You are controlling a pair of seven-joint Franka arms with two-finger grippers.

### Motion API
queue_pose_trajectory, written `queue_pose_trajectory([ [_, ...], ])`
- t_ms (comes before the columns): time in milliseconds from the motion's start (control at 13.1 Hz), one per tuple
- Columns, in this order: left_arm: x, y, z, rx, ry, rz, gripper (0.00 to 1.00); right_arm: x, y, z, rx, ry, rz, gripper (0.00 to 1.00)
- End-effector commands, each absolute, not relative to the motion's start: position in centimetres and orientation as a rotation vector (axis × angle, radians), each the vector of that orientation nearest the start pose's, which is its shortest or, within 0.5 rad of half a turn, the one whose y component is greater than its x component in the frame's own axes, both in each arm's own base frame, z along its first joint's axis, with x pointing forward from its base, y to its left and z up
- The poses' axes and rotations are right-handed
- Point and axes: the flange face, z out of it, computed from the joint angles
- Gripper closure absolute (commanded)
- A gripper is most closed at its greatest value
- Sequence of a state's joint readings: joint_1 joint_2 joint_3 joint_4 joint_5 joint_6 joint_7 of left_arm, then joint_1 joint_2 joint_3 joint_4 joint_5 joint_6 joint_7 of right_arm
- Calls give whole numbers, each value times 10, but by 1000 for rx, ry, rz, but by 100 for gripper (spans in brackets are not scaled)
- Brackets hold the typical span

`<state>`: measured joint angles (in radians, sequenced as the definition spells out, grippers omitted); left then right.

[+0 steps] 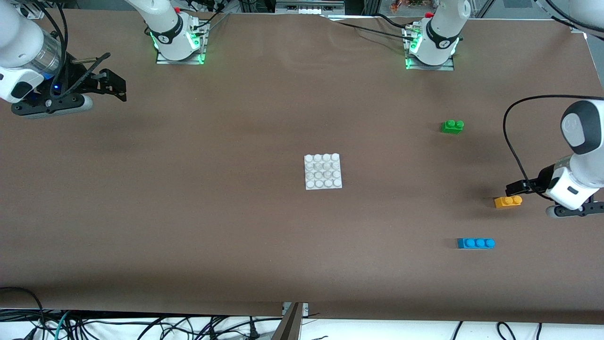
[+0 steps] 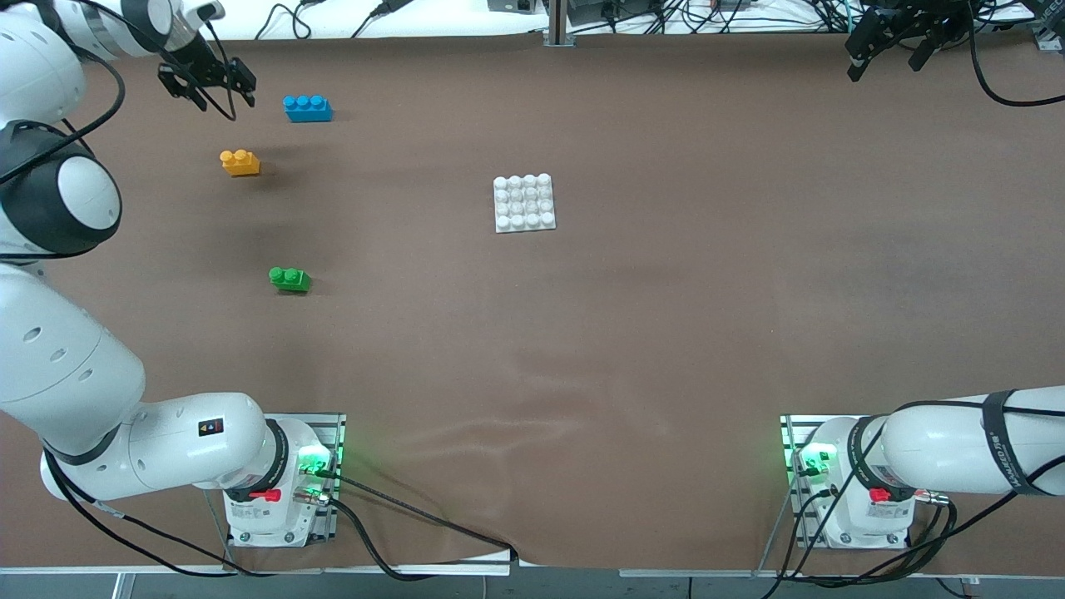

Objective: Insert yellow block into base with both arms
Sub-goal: 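Reach the left gripper down over the yellow block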

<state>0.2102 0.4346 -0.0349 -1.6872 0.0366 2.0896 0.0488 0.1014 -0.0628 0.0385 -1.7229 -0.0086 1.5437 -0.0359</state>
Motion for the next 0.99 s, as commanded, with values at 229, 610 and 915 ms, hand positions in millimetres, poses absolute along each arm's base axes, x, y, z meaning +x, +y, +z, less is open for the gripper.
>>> queue_pose_trajectory([
  [229, 652, 168, 266, -3121, -165, 89, 0, 524, 57, 594, -3147, -174, 168, 1],
  [610, 653, 182, 229, -3103, -189, 22, 0, 528, 56, 612, -3160, -174, 115, 1],
  [915, 651, 183, 218, -3105, -190, 48, 0, 534, 57, 613, -3151, -167, 98, 1],
])
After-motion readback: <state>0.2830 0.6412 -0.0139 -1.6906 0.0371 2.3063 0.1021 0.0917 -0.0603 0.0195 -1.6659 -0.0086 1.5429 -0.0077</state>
